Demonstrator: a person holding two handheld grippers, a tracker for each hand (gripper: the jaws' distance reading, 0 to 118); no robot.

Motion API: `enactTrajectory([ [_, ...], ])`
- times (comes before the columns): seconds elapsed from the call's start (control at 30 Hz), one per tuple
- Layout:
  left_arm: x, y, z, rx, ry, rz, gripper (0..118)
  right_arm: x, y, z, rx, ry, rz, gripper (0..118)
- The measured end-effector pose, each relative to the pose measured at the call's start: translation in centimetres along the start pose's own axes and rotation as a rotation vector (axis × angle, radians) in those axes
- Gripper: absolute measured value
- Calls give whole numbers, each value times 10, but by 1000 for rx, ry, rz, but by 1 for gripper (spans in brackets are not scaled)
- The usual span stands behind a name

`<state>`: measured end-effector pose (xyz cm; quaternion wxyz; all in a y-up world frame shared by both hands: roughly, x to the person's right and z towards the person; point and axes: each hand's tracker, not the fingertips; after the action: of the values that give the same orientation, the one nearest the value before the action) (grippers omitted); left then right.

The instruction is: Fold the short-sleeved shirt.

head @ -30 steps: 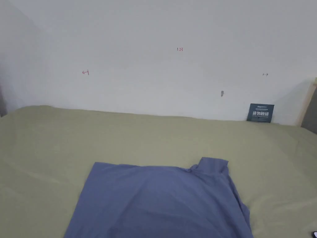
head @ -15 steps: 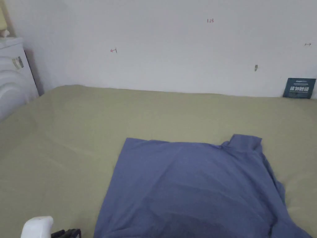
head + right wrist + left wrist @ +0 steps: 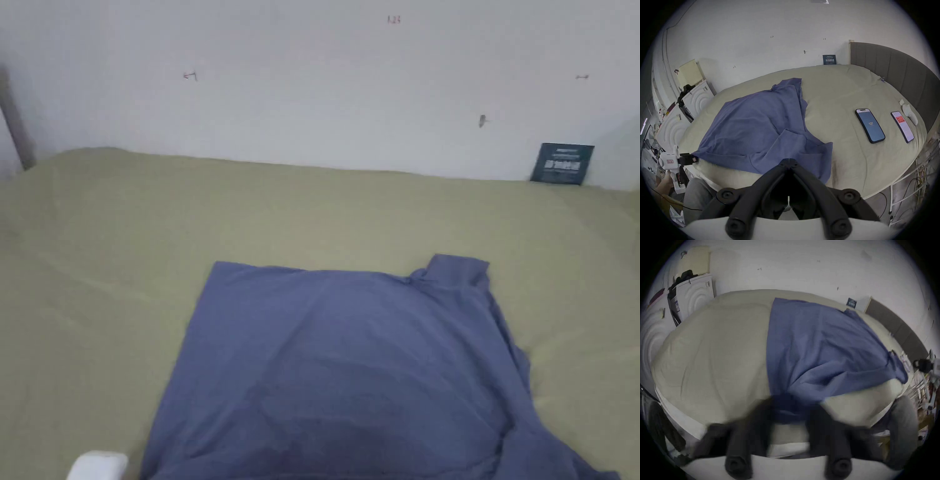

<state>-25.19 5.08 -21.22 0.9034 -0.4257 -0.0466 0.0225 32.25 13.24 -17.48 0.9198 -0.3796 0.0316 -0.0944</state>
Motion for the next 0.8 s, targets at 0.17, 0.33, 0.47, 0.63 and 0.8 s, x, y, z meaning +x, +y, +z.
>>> enactTrajectory([
  [0.17, 8, 3, 15, 45, -32, -34, 8, 14, 1, -27, -149, -63, -2, 85],
  [0.33, 12, 11, 29, 54, -56, -37, 8, 20, -3, -53, -218, -52, 26, 98],
  [0.47, 5, 17, 28, 64, -57, -4, 8, 21, -10, -71, -240, -105, 127, 5],
  [0.63, -6, 28, 33, 64, -80, -18, 7, -5, 3, -49, -109, -46, 141, 4],
  [0.8, -15, 62, 32, 58, -143, 72, 7, -7, 53, -47, -33, 2, 141, 4],
])
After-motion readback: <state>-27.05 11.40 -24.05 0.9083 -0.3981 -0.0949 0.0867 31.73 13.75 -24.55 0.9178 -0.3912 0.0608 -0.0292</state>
